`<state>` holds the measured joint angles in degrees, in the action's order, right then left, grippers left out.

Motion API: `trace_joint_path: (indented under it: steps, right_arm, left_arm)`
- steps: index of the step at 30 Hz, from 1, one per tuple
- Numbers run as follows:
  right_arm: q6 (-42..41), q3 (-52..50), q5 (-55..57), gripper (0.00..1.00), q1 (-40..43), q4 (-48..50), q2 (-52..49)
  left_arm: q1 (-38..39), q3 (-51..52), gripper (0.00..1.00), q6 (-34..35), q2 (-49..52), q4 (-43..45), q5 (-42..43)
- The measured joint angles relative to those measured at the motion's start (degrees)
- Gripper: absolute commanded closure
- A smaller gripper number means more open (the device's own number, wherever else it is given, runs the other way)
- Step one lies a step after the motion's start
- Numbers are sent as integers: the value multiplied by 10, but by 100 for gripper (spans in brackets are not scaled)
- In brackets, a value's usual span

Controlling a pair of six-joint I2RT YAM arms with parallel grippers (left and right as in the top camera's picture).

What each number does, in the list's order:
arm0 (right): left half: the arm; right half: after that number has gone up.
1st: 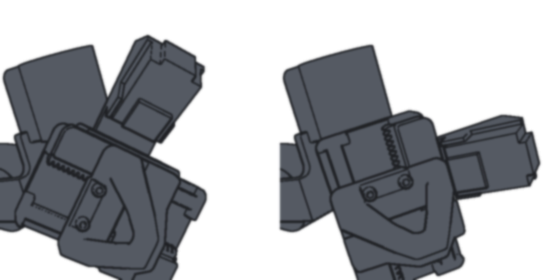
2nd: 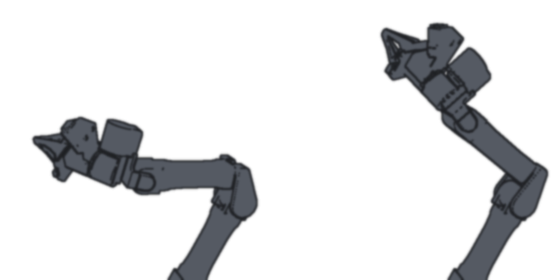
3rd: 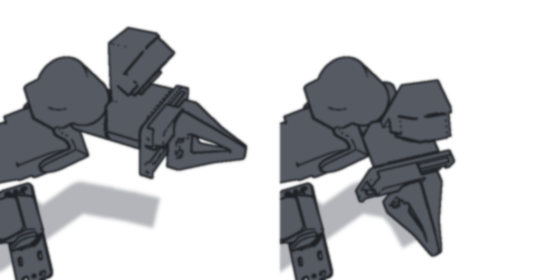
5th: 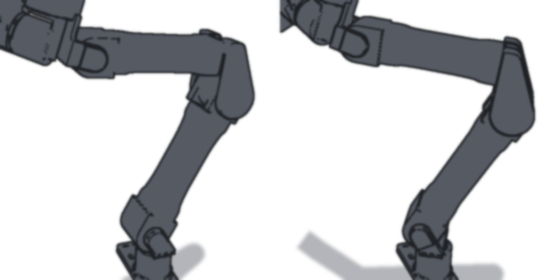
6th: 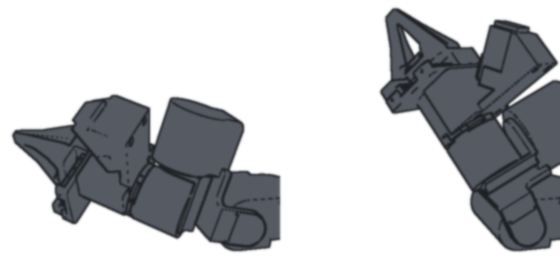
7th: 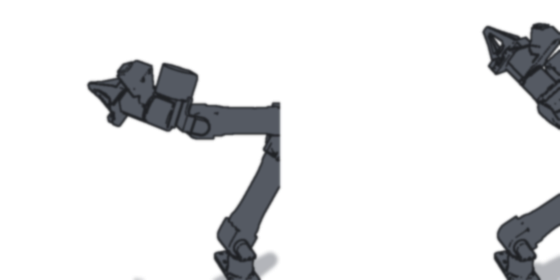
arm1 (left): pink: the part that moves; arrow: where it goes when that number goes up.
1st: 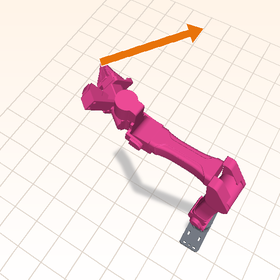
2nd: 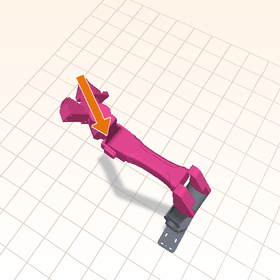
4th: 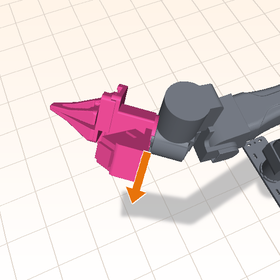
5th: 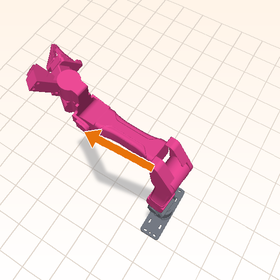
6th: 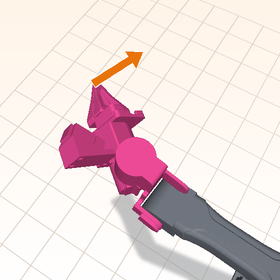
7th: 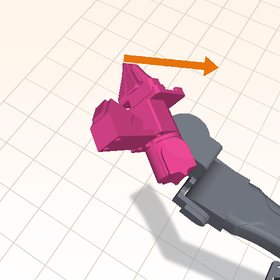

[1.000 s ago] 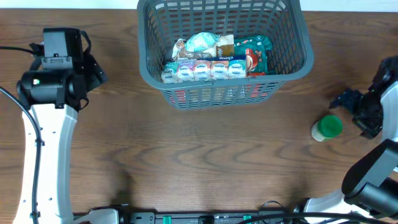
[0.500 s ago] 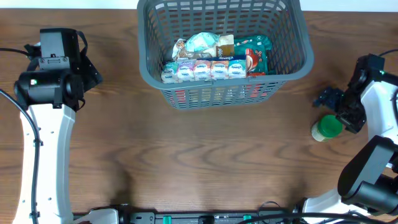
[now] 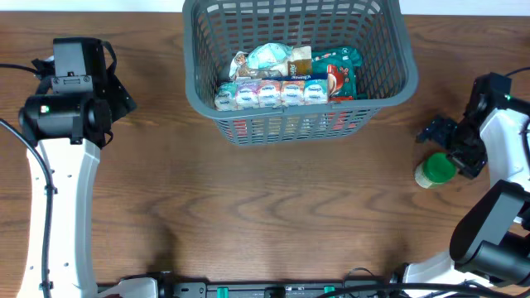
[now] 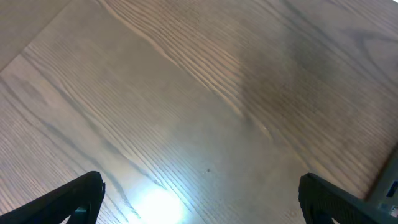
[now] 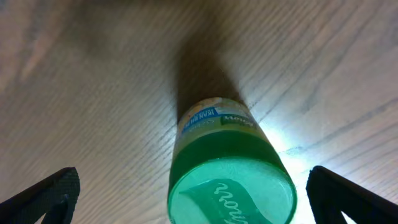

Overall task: Pack container
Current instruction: 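Move the right gripper down and grasp the green-capped Knorr jar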

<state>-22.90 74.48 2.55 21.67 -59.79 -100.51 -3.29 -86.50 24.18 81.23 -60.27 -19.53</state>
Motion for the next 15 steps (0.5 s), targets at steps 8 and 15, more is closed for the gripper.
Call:
trace_joint_path:
  steps: [8,15]
  right_arm:
    - [-12,-41,9,1,0,25,0]
    - [-21,-59,11,1,7,41,0]
  left_arm:
    - [0,0,1,0,0,0,0]
    - [0,0,1,0,0,0,0]
